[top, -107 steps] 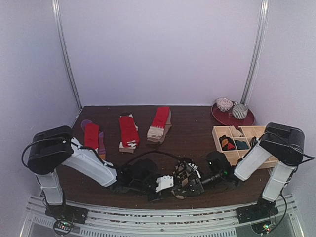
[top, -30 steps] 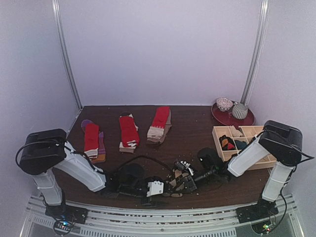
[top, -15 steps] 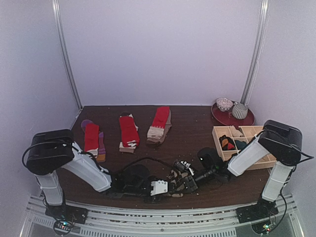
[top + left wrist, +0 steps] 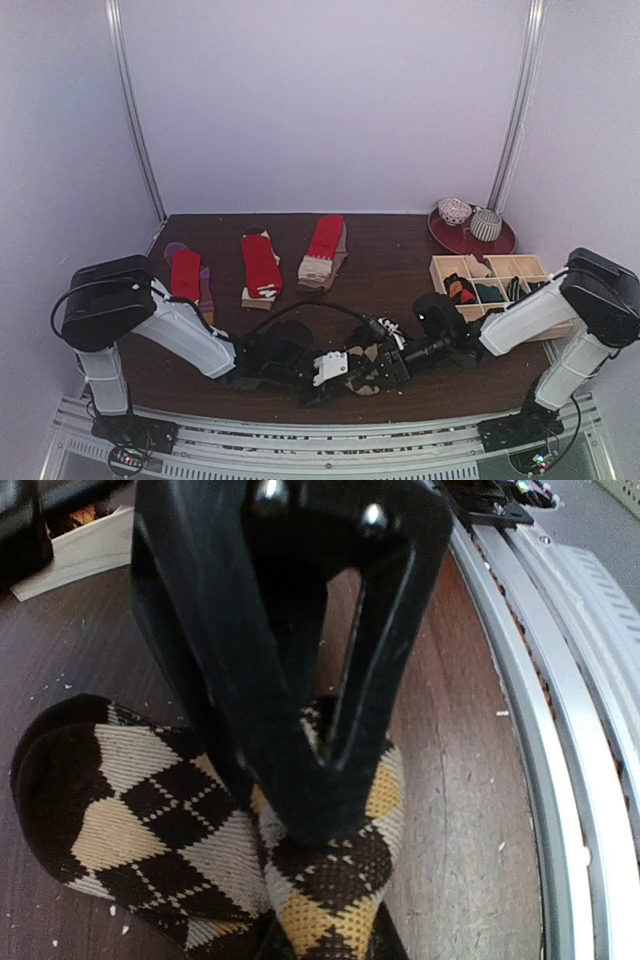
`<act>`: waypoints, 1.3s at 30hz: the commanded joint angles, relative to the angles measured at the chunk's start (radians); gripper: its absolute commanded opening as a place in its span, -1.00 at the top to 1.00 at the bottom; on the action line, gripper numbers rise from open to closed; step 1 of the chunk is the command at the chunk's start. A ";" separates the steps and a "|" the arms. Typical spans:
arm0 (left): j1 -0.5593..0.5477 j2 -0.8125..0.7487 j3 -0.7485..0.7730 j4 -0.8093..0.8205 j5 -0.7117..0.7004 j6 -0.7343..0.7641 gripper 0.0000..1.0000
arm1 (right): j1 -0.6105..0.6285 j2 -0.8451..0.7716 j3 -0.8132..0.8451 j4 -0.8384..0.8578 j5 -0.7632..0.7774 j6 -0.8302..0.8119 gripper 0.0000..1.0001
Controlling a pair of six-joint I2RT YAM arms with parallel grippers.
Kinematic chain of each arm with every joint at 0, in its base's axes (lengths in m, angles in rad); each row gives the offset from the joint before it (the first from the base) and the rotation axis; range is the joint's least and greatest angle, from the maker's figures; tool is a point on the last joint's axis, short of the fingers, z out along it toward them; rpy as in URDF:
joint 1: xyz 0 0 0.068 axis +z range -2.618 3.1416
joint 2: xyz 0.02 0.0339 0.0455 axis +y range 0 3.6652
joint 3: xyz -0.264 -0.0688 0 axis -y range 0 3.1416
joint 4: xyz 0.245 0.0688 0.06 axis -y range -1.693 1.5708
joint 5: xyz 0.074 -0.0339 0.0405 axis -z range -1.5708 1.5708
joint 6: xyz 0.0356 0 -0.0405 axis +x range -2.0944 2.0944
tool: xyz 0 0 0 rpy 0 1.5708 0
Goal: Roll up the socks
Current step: Roll a pair of socks at the center of the board.
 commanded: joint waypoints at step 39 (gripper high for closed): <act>0.075 -0.091 -0.126 -0.033 -0.143 -0.117 -0.97 | 0.278 0.076 -0.123 -0.026 0.465 -0.069 0.61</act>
